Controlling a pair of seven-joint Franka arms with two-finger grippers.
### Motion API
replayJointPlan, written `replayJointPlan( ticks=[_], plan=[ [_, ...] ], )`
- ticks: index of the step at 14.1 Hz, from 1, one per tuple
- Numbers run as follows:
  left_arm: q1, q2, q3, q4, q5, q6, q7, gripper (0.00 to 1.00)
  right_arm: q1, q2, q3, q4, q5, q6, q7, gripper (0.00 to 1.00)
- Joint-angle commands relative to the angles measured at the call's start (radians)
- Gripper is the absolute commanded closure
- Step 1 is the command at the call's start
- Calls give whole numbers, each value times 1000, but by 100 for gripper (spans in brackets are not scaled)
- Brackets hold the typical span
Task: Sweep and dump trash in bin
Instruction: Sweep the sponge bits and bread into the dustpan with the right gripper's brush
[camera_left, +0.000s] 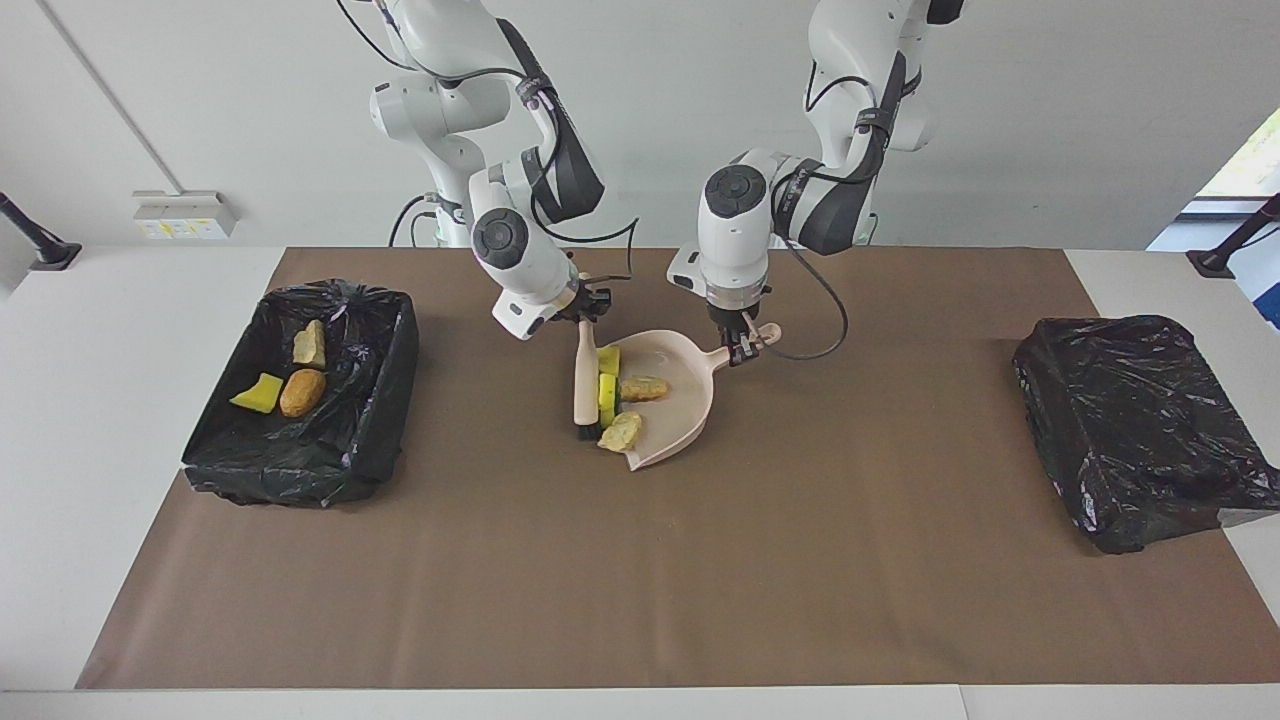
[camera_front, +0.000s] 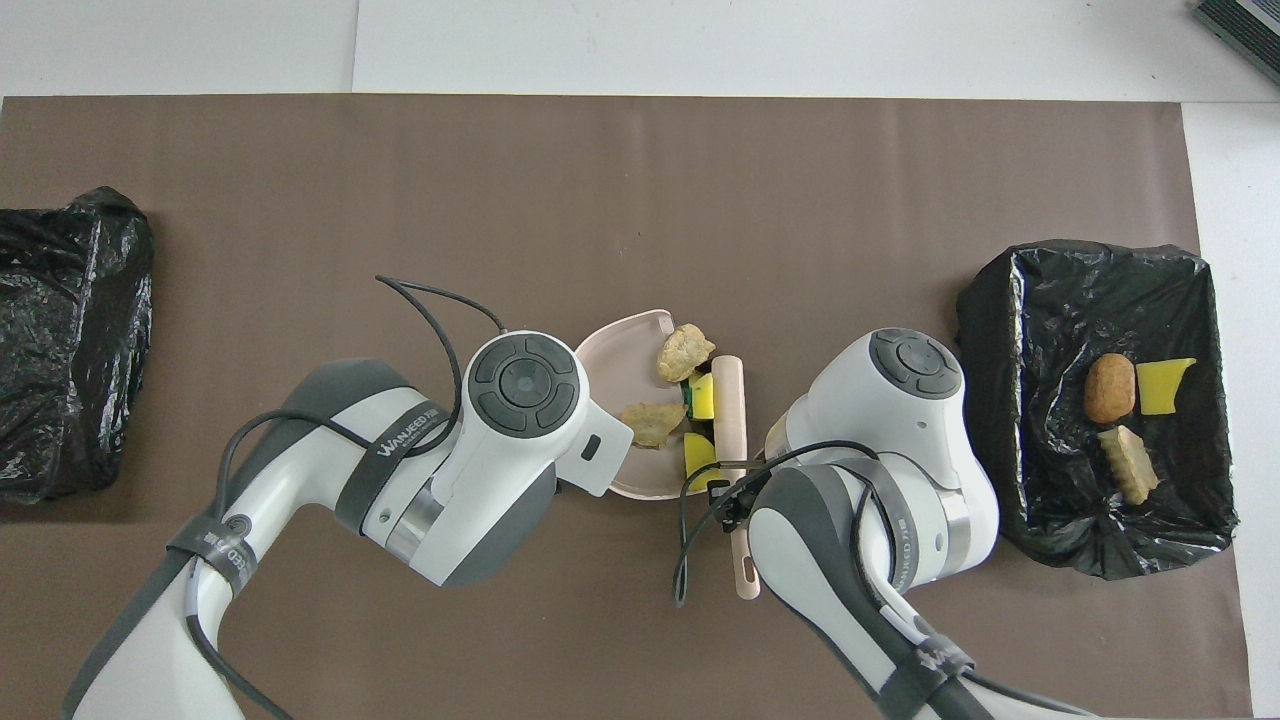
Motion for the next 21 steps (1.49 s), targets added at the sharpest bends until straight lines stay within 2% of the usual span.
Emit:
replayJointPlan(
  ticks=[1, 8, 9, 10, 11, 12, 14, 16, 21],
  plan=[
    [-2, -33, 7, -42, 20, 31, -1, 100, 10, -10, 9, 6, 73, -7, -83, 100],
    [7, -32, 7, -48, 19, 51, -4, 100, -39, -145, 0, 46, 54, -188, -82, 100],
    [7, -32, 7, -48, 19, 53, -4, 100, -36, -146, 0, 43, 7, -188, -89, 100],
    [7, -32, 7, -48, 19, 53, -4, 100, -28, -145, 2, 45, -116, -173, -94, 100],
    [7, -32, 7, -48, 19, 53, -4, 100, -28, -139, 5, 45, -232, -139, -100, 100],
    [7, -32, 7, -48, 19, 53, -4, 100, -30, -123, 5, 48, -289, -115, -126, 100],
    [9, -32, 7, -51, 19, 60, -5, 100, -27, -58, 5, 75, -346, -52, -149, 100],
    [9, -32, 7, -53, 19, 62, -5, 100, -28, 18, 6, 149, -438, -44, -149, 100],
    [9, -32, 7, -56, 19, 65, -16, 100, -4, 96, 9, 158, -409, 34, -135, 100]
  ],
)
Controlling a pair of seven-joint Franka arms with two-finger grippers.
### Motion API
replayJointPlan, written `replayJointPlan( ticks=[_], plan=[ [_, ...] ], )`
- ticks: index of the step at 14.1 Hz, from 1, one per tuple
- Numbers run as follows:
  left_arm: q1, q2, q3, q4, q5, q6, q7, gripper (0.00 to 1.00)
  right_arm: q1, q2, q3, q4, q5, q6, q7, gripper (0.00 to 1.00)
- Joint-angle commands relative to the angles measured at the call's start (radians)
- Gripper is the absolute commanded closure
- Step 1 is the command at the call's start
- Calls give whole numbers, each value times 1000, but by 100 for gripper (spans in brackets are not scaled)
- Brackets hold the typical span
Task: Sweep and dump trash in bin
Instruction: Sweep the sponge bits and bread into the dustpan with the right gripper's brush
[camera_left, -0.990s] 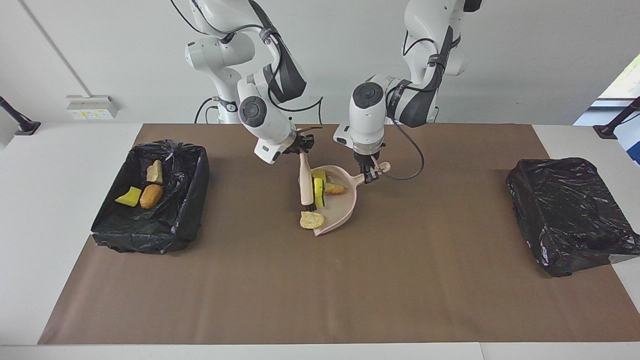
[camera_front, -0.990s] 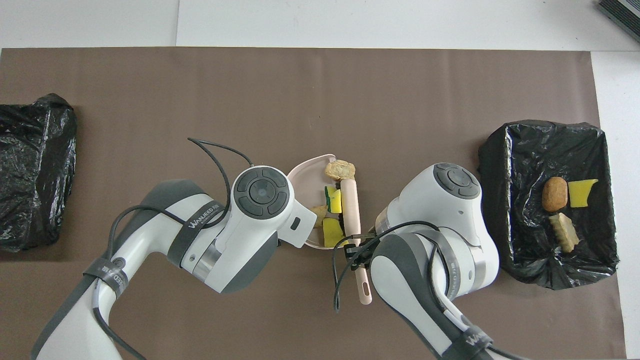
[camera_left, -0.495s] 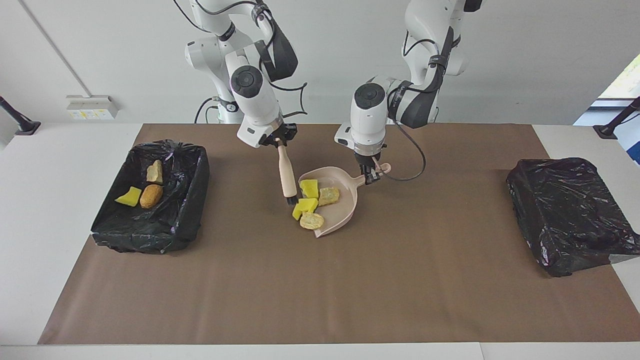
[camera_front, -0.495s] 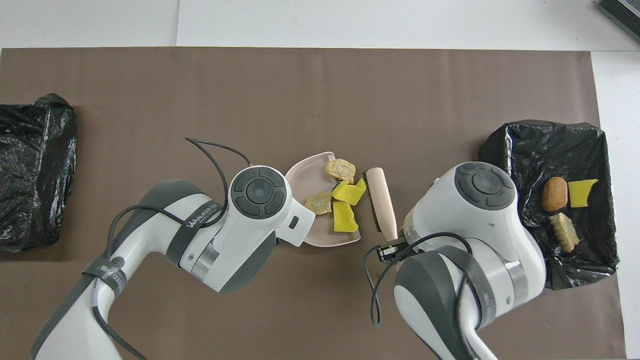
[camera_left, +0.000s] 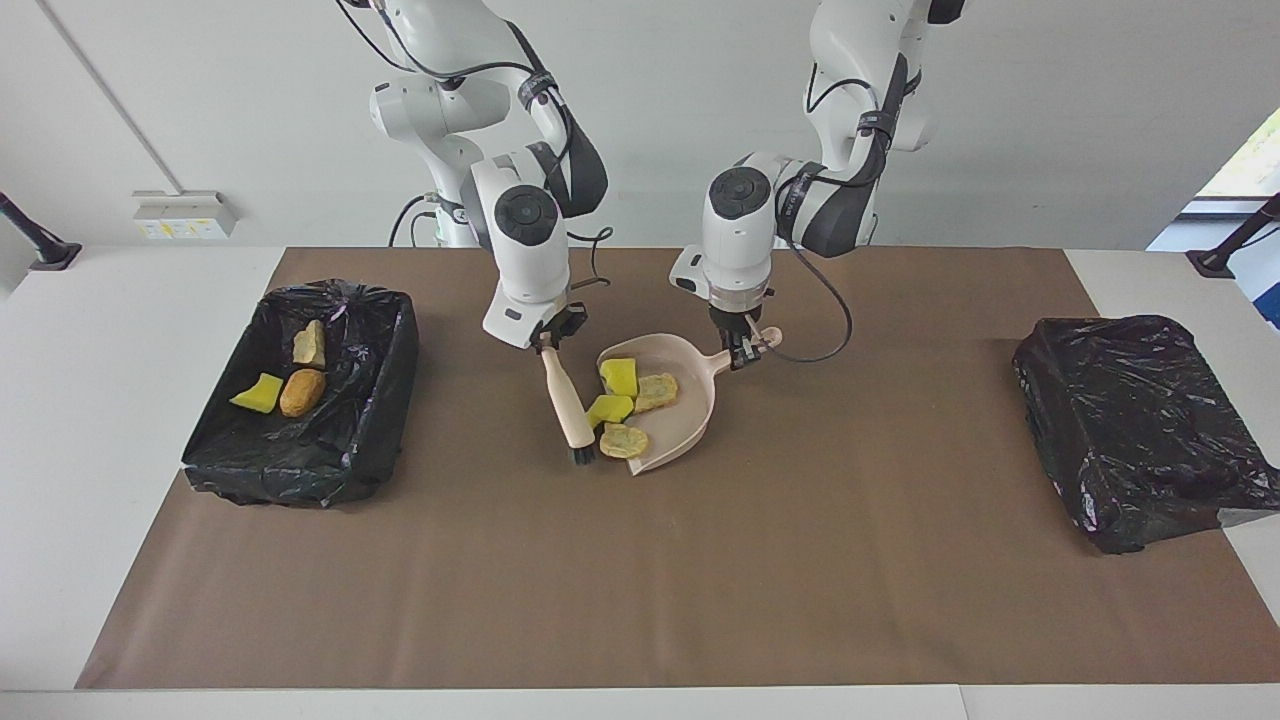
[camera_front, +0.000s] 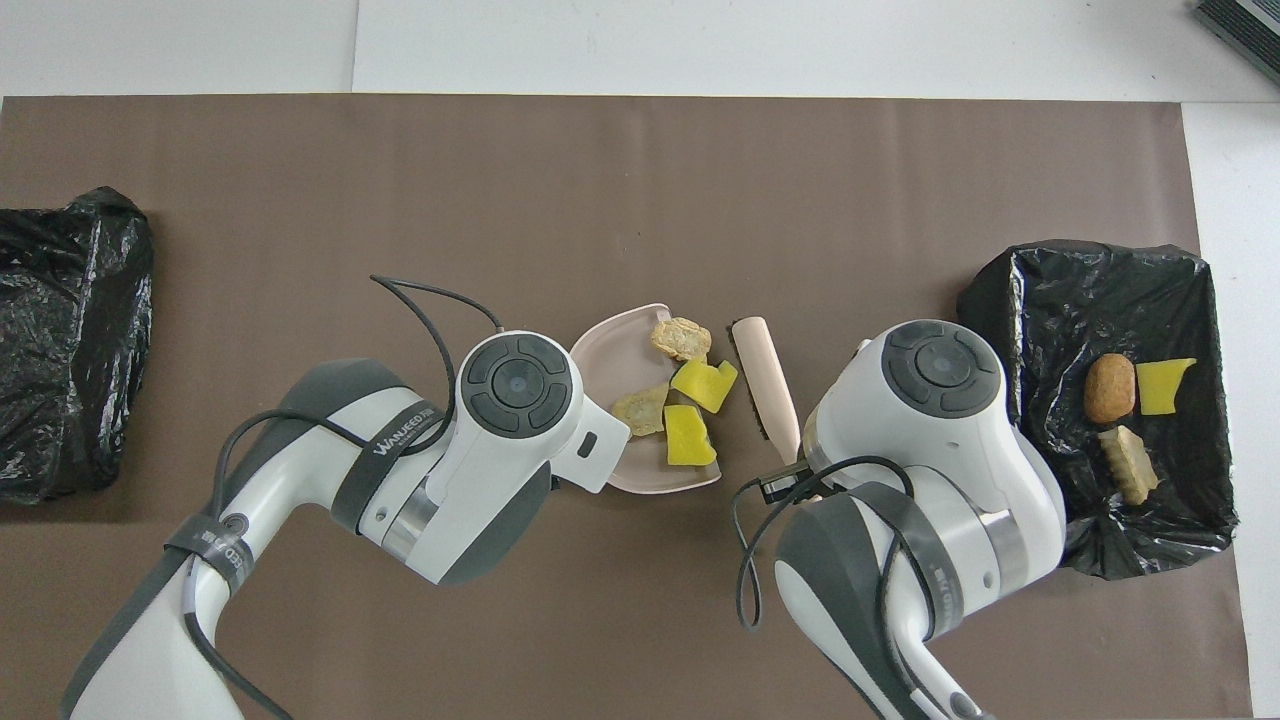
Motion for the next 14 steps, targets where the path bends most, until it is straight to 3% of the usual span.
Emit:
replayJointPlan(
  ticks=[1, 7, 14],
  plan=[
    [7, -31, 0, -43, 19, 33, -16, 100, 16, 23, 8, 17, 69, 4, -19, 100],
    [7, -33, 0, -43, 19, 33, -16, 100, 66, -28, 25, 20, 259, -94, -10, 100],
    [36, -31, -1, -43, 19, 34, 2, 100, 66, -72, 23, 26, 164, -159, 116, 100]
  ],
)
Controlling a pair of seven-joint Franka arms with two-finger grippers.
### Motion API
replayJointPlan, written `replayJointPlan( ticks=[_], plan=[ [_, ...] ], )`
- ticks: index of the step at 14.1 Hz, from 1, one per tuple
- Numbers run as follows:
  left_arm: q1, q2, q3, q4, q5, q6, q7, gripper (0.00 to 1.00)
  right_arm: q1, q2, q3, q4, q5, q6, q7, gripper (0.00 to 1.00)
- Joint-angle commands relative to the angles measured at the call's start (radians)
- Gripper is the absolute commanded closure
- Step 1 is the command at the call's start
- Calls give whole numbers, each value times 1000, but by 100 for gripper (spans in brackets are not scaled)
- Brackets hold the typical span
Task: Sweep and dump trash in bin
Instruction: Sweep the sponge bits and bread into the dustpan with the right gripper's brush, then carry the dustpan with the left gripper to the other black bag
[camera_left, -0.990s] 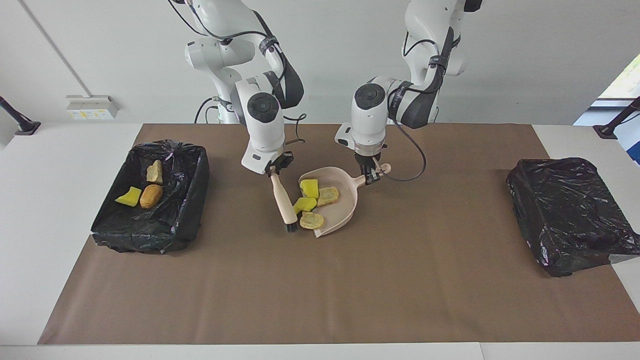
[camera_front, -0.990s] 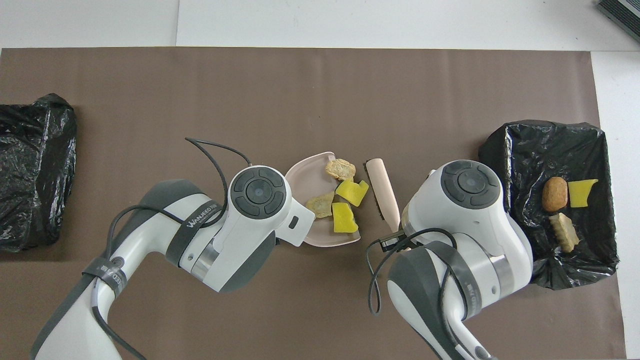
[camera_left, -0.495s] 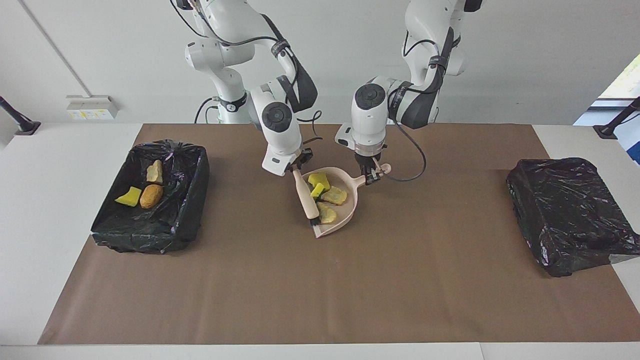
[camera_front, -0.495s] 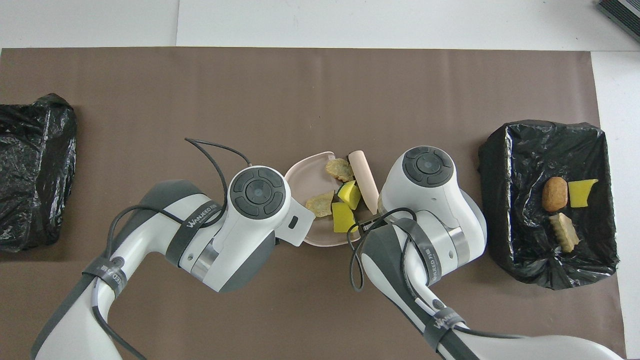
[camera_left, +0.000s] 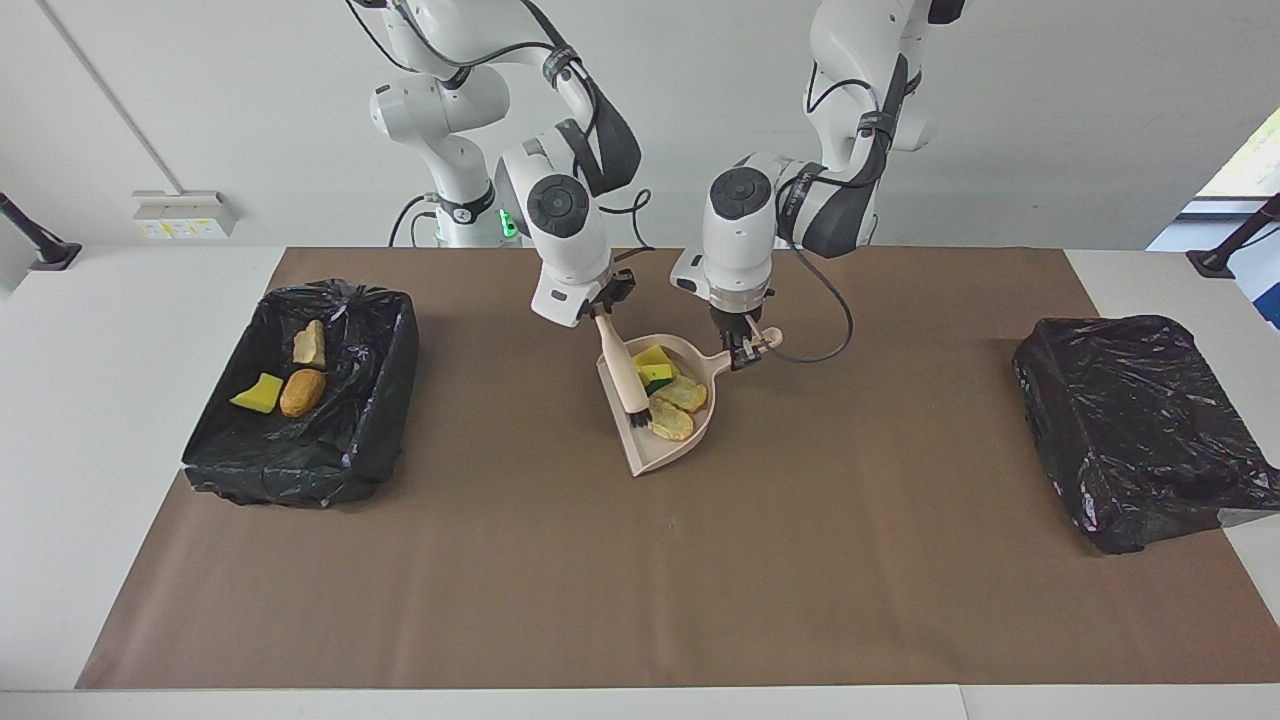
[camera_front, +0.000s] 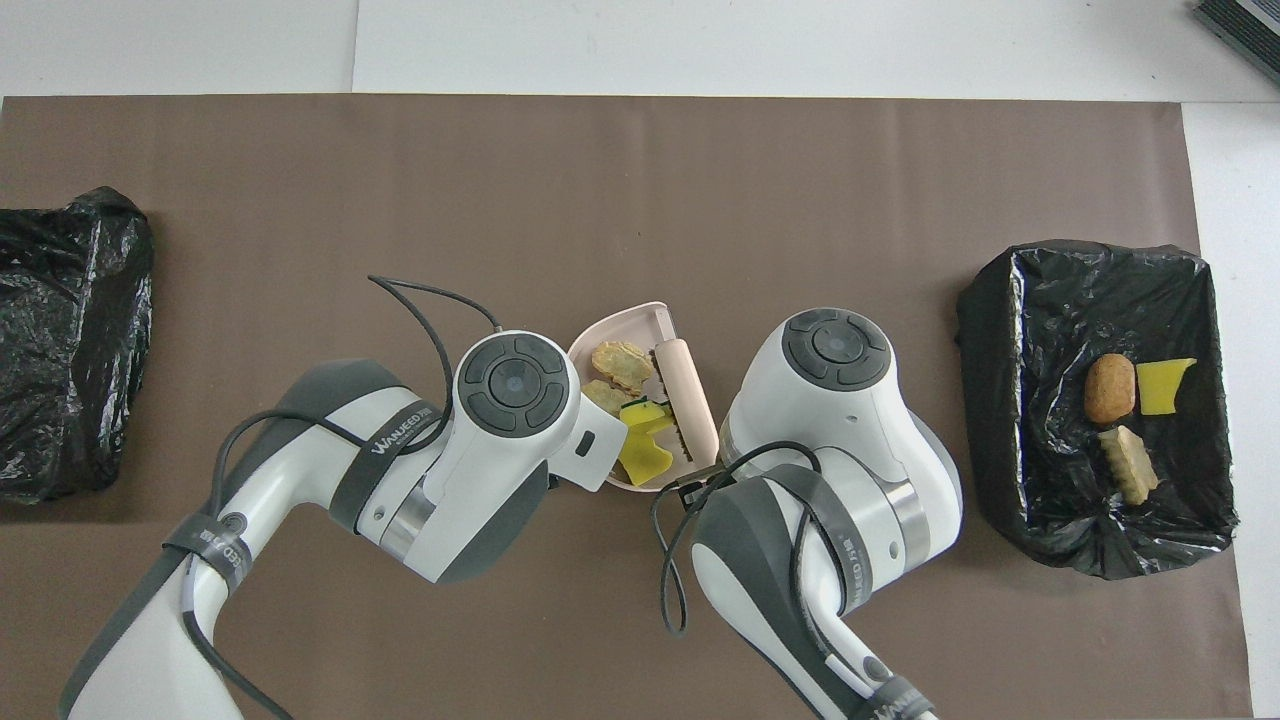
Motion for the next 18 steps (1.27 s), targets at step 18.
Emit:
replayJointPlan(
  ticks=[18],
  plan=[
    [444, -363, 7, -184, 8, -74, 588, 100, 79, -294, 12, -123, 95, -126, 469, 100]
  ],
)
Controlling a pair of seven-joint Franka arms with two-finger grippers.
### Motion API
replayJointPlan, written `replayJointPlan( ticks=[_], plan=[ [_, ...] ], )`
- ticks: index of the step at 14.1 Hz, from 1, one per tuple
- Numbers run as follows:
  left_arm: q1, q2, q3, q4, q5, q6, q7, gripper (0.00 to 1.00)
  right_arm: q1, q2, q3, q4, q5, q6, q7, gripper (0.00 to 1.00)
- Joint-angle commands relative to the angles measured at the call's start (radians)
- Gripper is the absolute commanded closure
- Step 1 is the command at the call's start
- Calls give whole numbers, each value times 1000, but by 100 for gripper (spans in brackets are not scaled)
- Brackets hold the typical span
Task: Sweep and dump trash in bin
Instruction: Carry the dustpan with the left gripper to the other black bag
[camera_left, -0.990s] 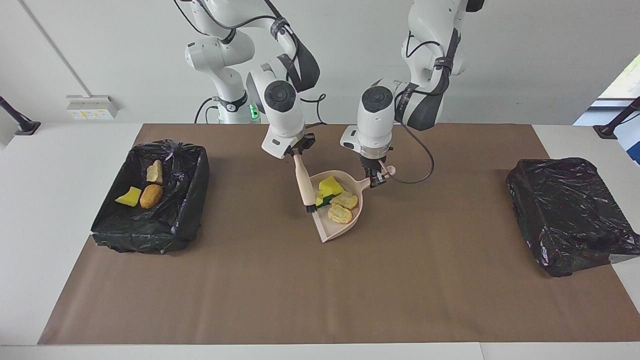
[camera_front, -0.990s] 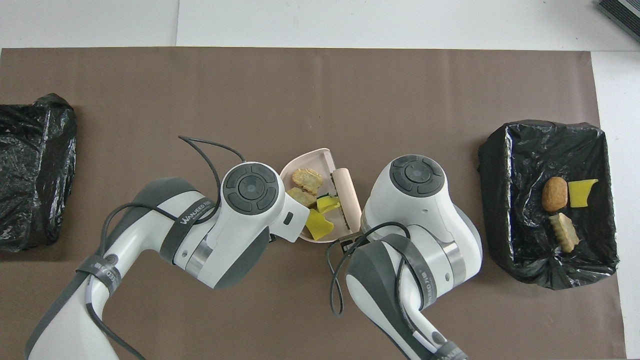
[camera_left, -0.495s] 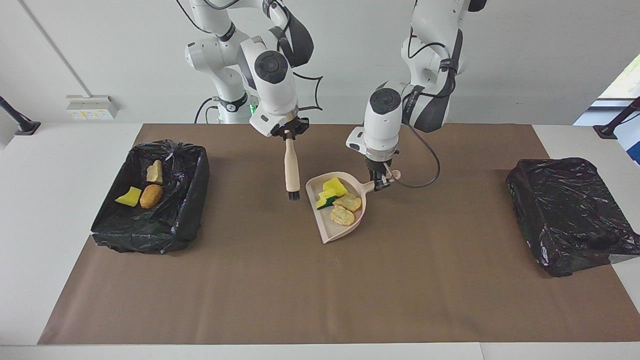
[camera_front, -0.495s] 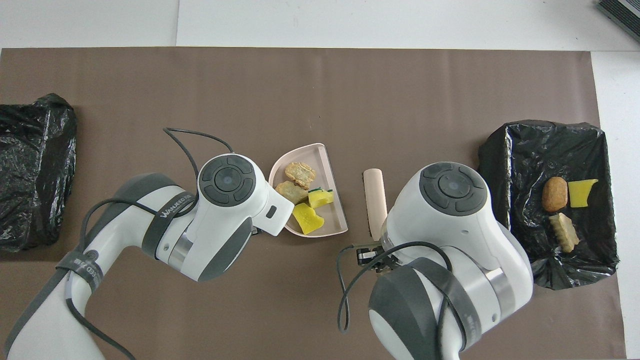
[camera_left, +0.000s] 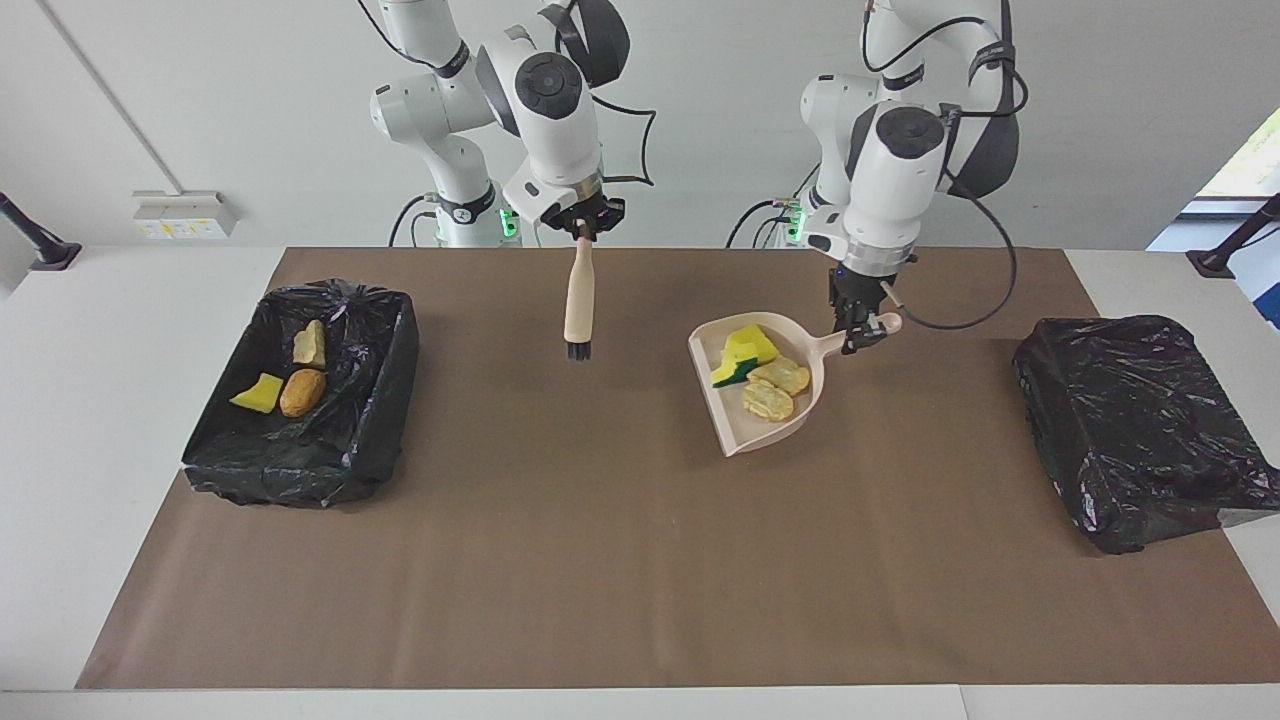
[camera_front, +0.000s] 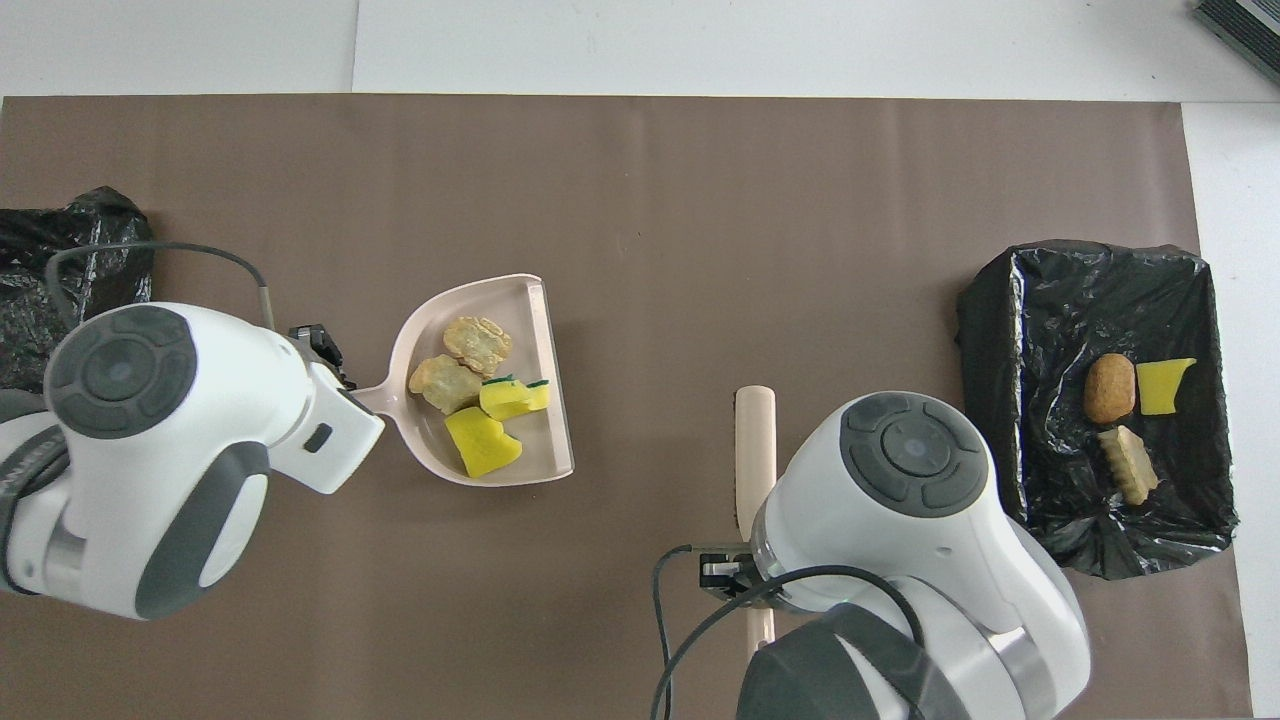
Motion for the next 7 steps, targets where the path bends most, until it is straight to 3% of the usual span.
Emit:
replayJointPlan(
  ticks=[1, 5, 7],
  plan=[
    [177, -54, -5, 1, 7, -43, 166, 100, 84, -18, 4, -73, 37, 134, 91, 100],
    [407, 12, -5, 114, -7, -24, 220, 100, 182, 53, 5, -72, 58, 208, 125, 100],
    [523, 103, -3, 267, -65, -50, 364, 100, 236, 91, 5, -75, 58, 261, 166, 100]
  ],
)
